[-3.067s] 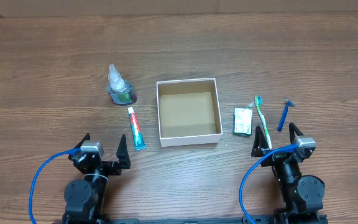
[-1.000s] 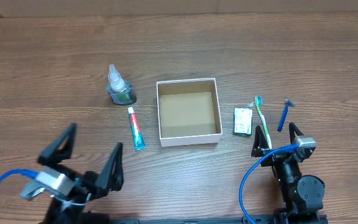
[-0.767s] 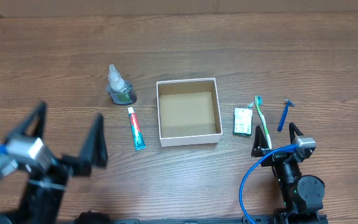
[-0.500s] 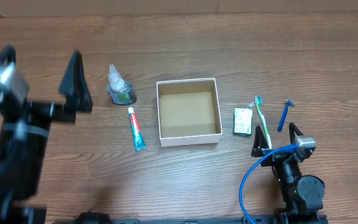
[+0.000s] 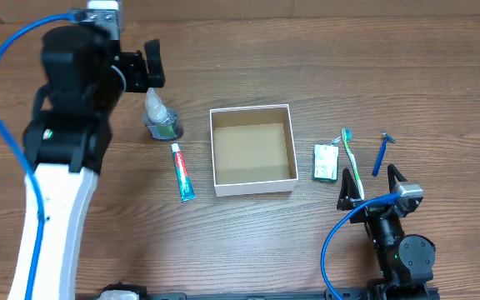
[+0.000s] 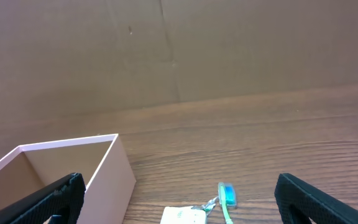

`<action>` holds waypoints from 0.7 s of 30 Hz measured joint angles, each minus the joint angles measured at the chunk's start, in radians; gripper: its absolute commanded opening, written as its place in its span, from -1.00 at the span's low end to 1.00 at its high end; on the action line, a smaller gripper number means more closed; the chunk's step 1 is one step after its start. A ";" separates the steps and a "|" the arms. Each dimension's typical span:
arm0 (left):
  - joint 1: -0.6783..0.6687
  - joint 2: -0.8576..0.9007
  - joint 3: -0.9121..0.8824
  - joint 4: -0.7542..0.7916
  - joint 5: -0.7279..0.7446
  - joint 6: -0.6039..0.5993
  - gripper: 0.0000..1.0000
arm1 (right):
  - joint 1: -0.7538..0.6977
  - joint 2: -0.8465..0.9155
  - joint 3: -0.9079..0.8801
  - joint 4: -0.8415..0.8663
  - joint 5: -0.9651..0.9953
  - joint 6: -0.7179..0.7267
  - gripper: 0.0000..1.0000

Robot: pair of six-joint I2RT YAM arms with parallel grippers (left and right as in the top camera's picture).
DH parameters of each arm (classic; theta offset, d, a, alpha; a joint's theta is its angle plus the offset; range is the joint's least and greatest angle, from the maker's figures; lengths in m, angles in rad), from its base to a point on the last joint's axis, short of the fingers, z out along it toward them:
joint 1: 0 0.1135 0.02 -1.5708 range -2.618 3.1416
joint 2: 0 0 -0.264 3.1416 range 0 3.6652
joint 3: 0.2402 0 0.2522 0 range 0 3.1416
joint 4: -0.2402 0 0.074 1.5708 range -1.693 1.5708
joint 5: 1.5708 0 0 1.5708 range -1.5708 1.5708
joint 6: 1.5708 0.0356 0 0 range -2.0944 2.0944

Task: Pack container
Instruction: 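Lower the left gripper over the soap bottle pump head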

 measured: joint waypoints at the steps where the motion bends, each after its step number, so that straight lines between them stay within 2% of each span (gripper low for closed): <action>1: 0.000 0.036 0.000 -0.005 0.000 0.000 1.00 | 0.000 0.000 0.000 0.000 0.000 0.000 1.00; 9: 0.000 0.275 0.000 -0.013 0.001 0.000 1.00 | 0.000 0.000 0.000 0.000 0.000 0.000 1.00; 18: 0.000 0.420 0.000 -0.035 0.000 0.000 1.00 | 0.000 0.000 0.000 0.000 0.000 0.000 1.00; 20: 0.000 0.435 0.000 -0.035 0.000 0.000 0.96 | 0.000 0.000 0.000 0.000 0.000 0.000 1.00; 21: 0.000 0.445 0.000 -0.035 0.000 0.000 0.88 | 0.000 0.000 0.000 0.000 0.000 0.000 1.00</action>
